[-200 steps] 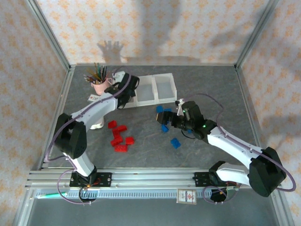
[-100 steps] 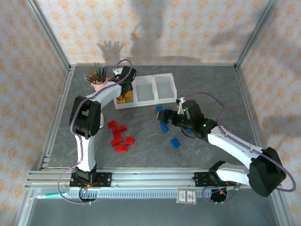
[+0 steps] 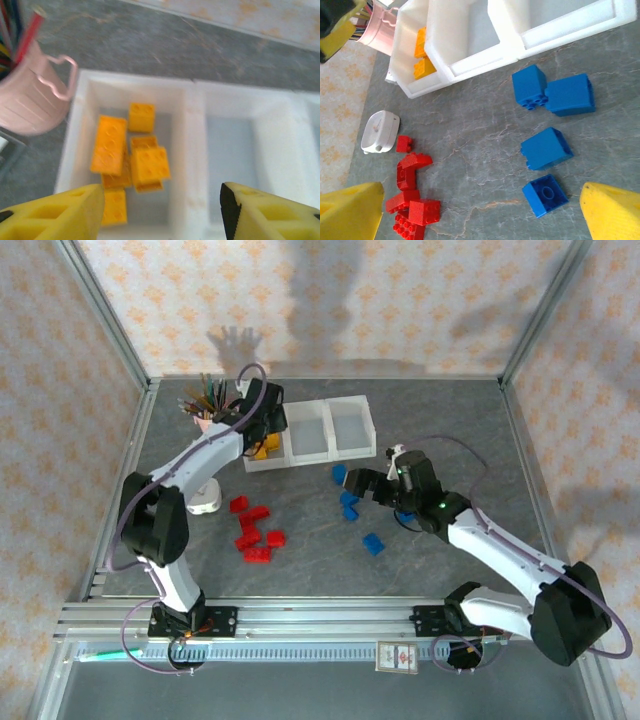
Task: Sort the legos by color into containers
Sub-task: Pick up the lego from the center of the table.
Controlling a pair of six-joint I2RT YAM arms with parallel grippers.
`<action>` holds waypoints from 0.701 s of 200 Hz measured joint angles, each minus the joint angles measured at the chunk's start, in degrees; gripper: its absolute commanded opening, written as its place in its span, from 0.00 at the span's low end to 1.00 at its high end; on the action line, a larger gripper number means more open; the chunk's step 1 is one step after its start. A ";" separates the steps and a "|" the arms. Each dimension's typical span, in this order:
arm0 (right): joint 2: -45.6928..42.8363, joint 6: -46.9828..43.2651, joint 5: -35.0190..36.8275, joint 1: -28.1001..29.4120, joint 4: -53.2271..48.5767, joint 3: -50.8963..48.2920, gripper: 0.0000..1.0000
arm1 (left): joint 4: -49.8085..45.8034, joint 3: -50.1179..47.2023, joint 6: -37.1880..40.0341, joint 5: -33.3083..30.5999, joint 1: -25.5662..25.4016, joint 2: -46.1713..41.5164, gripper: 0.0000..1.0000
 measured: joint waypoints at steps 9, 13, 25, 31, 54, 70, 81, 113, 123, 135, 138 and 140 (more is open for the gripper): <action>-0.66 -0.15 0.39 -0.17 -0.68 -0.07 1.00 | 0.13 -1.84 -0.39 0.39 -2.49 -1.66 0.67; -0.94 -0.17 0.59 -0.20 -0.87 -0.13 1.00 | 0.17 -2.56 -0.55 0.48 -3.54 -2.19 0.68; -1.81 -0.20 1.40 -0.26 -2.01 -0.35 1.00 | 0.26 -5.01 -1.42 1.18 -7.15 -3.63 0.68; -2.25 -0.17 1.95 -0.28 -2.54 -0.59 1.00 | 0.37 -6.23 -2.03 1.60 -8.90 -4.20 0.68; -3.56 -0.13 3.67 -0.92 -4.96 -1.73 1.00 | 1.51 -11.80 -5.31 3.06 -14.29 -6.40 0.70; -4.52 0.09 4.42 -1.51 -5.95 -3.21 1.00 | 2.73 -15.82 -8.81 4.15 -17.73 -7.87 0.71; -5.29 0.33 4.72 -1.90 -6.62 -4.55 1.00 | 4.42 -18.27 -11.39 4.96 -19.82 -8.63 0.73; -7.06 1.01 4.83 -3.50 -8.17 -7.72 1.00 | 10.01 -22.95 -18.67 7.82 -24.55 -9.27 0.76; -7.63 1.18 4.61 -4.87 -8.17 -8.63 1.00 | 11.67 -23.85 -20.76 8.48 -25.46 -9.27 0.78; -8.26 1.38 3.93 -6.95 -8.11 -9.90 1.00 | 13.81 -24.79 -23.34 9.09 -26.23 -9.27 0.78; -8.39 1.38 3.67 -7.67 -8.09 -10.25 1.00 | 14.36 -24.96 -23.89 9.22 -26.34 -9.27 0.78; -8.46 1.42 3.50 -7.96 -8.09 -10.38 1.00 | 14.75 -25.11 -24.41 9.35 -26.47 -9.27 0.78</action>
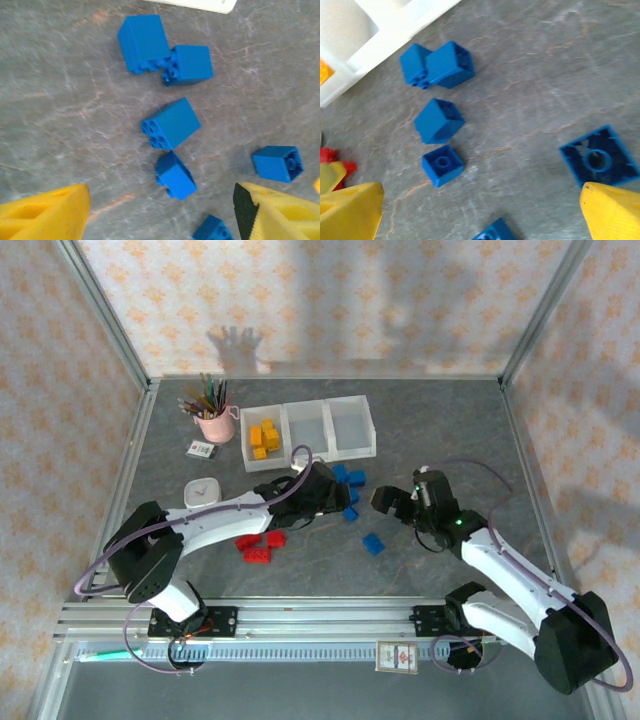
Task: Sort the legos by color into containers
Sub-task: Pick up the lego from the center of the table.
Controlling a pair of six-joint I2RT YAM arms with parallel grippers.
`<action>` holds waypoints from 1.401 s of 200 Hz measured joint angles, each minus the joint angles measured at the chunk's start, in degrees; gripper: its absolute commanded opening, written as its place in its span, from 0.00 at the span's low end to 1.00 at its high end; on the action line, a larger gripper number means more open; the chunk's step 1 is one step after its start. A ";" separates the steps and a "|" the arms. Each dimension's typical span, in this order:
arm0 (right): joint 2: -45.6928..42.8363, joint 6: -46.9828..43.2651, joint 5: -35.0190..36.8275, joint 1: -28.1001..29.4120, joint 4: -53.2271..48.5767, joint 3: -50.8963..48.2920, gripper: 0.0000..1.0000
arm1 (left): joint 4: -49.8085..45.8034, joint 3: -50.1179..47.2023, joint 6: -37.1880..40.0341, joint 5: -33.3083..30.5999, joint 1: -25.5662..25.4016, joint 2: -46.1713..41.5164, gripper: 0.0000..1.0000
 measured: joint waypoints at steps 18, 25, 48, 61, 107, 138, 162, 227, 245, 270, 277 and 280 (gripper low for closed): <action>-0.37 -0.04 -1.27 -2.67 0.22 -1.33 1.00 | 2.56 -0.33 -3.30 0.94 -0.59 0.59 0.78; -0.39 -0.04 -1.73 -3.28 0.24 -1.66 1.00 | 3.54 -0.33 -4.31 1.05 -0.92 1.03 0.78; -0.42 -0.11 -3.06 -4.44 0.31 -2.29 1.00 | 5.77 -0.28 -6.86 1.18 -1.88 3.30 0.77; -0.52 -0.31 -3.63 -5.07 0.63 -2.64 1.00 | 6.45 0.00 -7.89 1.18 -2.47 5.31 0.76; -1.01 -0.72 -5.11 -6.03 1.14 -3.23 1.00 | 7.06 1.31 -10.08 1.22 -3.06 12.11 0.71; -1.14 -1.14 -5.57 -6.05 1.16 -3.23 1.00 | 7.63 3.39 -10.80 1.22 -3.08 15.21 0.67; -1.14 -1.40 -5.60 -6.10 1.16 -3.28 1.00 | 8.09 4.50 -10.84 1.22 -3.08 16.85 0.61; -1.51 -1.81 -5.99 -6.14 1.36 -3.45 1.00 | 7.15 7.30 -10.78 -0.02 -3.17 19.98 0.42; -1.86 -1.81 -5.99 -6.14 1.51 -3.56 1.00 | 6.84 7.30 -10.86 -0.37 -3.17 20.09 0.35; -1.90 -2.01 -6.03 -6.14 1.51 -3.65 1.00 | 7.65 7.30 -10.82 -0.35 -3.17 20.17 0.27; -1.90 -2.08 -6.05 -6.14 1.53 -3.65 1.00 | 7.74 7.30 -10.86 -0.33 -3.17 20.17 0.25; -1.90 -2.16 -6.12 -6.14 1.51 -3.65 1.00 | 7.74 7.30 -10.78 -0.33 -3.17 20.17 0.25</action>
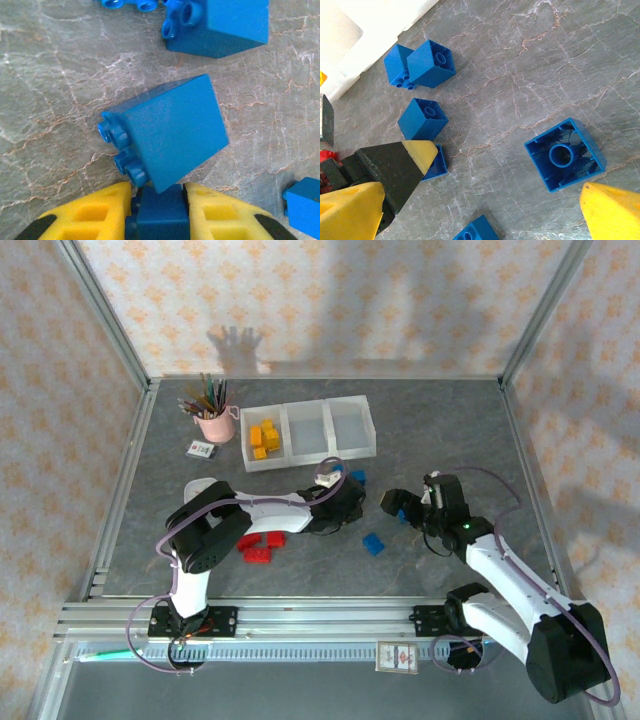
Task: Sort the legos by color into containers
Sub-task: Pick up the lego from the center of the table, then place the lego in the container.
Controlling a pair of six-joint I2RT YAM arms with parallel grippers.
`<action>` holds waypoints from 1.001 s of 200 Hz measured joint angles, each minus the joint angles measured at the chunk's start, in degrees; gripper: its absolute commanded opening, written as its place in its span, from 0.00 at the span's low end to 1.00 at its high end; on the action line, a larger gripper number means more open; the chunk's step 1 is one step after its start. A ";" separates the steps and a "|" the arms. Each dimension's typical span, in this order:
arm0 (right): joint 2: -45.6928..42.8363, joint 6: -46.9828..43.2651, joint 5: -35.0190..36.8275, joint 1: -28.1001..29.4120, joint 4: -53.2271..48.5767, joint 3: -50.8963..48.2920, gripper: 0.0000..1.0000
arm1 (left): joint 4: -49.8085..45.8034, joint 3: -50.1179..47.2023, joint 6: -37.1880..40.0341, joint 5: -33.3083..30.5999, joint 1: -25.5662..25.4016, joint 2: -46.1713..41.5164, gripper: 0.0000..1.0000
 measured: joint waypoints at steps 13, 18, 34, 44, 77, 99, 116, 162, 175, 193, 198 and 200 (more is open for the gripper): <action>0.00 -0.28 -0.44 0.00 0.00 0.02 1.00 | 0.04 0.00 -0.02 -0.02 0.00 0.00 0.23; -0.02 -0.48 -0.70 0.00 0.02 0.02 1.00 | 0.04 0.00 -0.02 -0.02 0.00 -0.04 0.23; 0.00 -1.18 -1.60 0.00 -0.02 0.04 1.00 | 0.02 -0.24 0.11 -0.02 0.00 -0.59 0.21; 0.02 -1.62 -2.21 0.00 -0.02 0.20 1.00 | -0.04 -0.68 0.15 -0.04 0.00 -1.62 0.20; 0.90 -2.95 -4.28 0.04 -0.46 2.43 1.00 | -0.59 -1.99 1.11 -0.70 -0.02 -7.45 0.19; 1.88 -3.13 -4.61 1.14 -0.37 4.35 1.00 | -1.92 -2.38 2.82 -2.40 -0.13 -12.31 0.19; 2.93 -3.06 -4.70 2.71 0.20 5.46 1.00 | -4.09 -2.40 4.55 -4.79 -0.28 -16.02 0.19; 7.98 -0.61 -4.76 7.89 4.76 7.30 1.00 | -12.87 0.50 11.76 -14.05 2.51 -21.33 0.19; 9.77 0.26 -4.74 9.42 6.25 7.96 1.00 | -14.19 1.53 13.86 -15.26 5.64 -21.35 0.19; 11.87 1.42 -4.68 11.19 8.17 9.05 1.00 | -15.58 2.82 17.03 -16.81 10.82 -21.09 0.19; 12.35 1.66 -4.59 11.50 8.79 9.29 1.00 | -15.89 3.48 17.92 -17.16 12.28 -20.76 0.19; 12.55 1.79 -4.61 11.63 9.07 9.40 1.00 | -16.02 3.82 18.34 -17.25 12.96 -20.57 0.19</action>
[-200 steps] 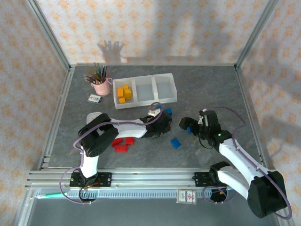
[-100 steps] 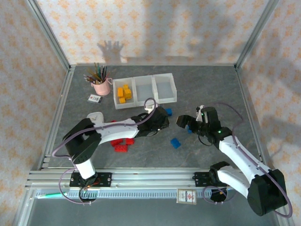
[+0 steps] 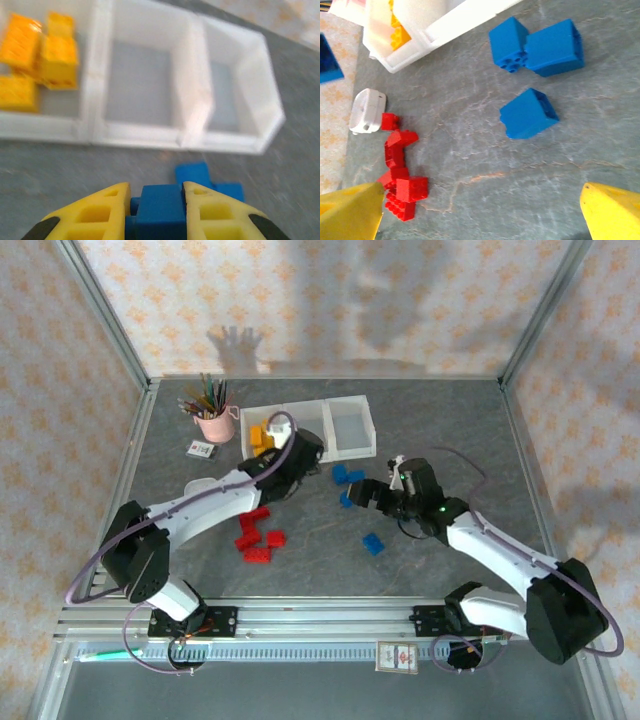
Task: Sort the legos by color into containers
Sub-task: Place the lego in the container, then pick up the lego from the center of the table.
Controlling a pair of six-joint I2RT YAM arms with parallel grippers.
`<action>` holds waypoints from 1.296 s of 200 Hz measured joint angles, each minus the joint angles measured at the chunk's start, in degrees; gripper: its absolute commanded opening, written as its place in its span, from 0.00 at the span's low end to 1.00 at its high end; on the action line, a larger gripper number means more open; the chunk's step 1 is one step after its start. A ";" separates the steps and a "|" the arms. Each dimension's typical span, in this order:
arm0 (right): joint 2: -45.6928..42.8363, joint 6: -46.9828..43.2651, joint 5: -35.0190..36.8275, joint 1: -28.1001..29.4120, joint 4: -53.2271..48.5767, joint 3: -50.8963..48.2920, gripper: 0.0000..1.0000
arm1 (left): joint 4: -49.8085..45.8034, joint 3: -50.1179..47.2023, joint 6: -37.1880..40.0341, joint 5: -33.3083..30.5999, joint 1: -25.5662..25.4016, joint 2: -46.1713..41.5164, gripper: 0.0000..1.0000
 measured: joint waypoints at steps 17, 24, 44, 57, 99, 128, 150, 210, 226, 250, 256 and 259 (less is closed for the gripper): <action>1.25 0.81 0.07 0.31 1.55 0.79 1.00 | -0.59 3.61 2.86 -1.11 3.98 2.93 0.19; 1.73 1.01 0.07 0.31 1.90 1.07 1.00 | -0.72 5.38 3.91 -1.31 5.20 4.66 0.19; 3.76 1.40 0.13 0.31 2.75 2.16 1.00 | -1.05 10.67 6.51 -1.44 7.82 10.56 0.19; 4.57 1.38 0.42 0.31 2.97 2.43 1.00 | -1.16 13.86 8.33 -1.29 8.90 14.64 0.19; 4.90 1.18 1.57 0.31 2.93 2.56 1.00 | -1.40 23.41 13.20 -1.05 9.46 26.49 0.22; 4.90 0.94 2.47 0.24 2.01 3.10 1.00 | -2.82 30.67 15.34 -1.07 9.46 33.79 0.35; 4.59 0.72 2.97 -0.33 1.60 3.50 1.00 | -4.07 32.50 16.44 -1.03 9.46 35.85 0.44; -0.90 0.59 3.26 -4.81 0.24 3.48 1.00 | -5.75 31.76 17.64 3.02 9.44 31.85 0.55; -2.01 0.22 3.30 -6.19 -0.15 3.37 1.00 | -5.64 29.09 17.16 5.22 9.22 27.63 0.57; -3.06 -0.37 3.28 -7.78 -0.96 2.49 1.00 | -5.07 23.67 15.37 7.87 7.50 20.44 0.61; -3.32 -0.55 3.26 -8.15 -1.29 2.12 1.00 | -4.96 22.43 14.78 8.41 6.71 18.78 0.62; -3.41 -0.57 3.26 -8.28 -1.38 1.97 1.00 | -4.85 21.84 14.56 8.57 6.34 18.08 0.62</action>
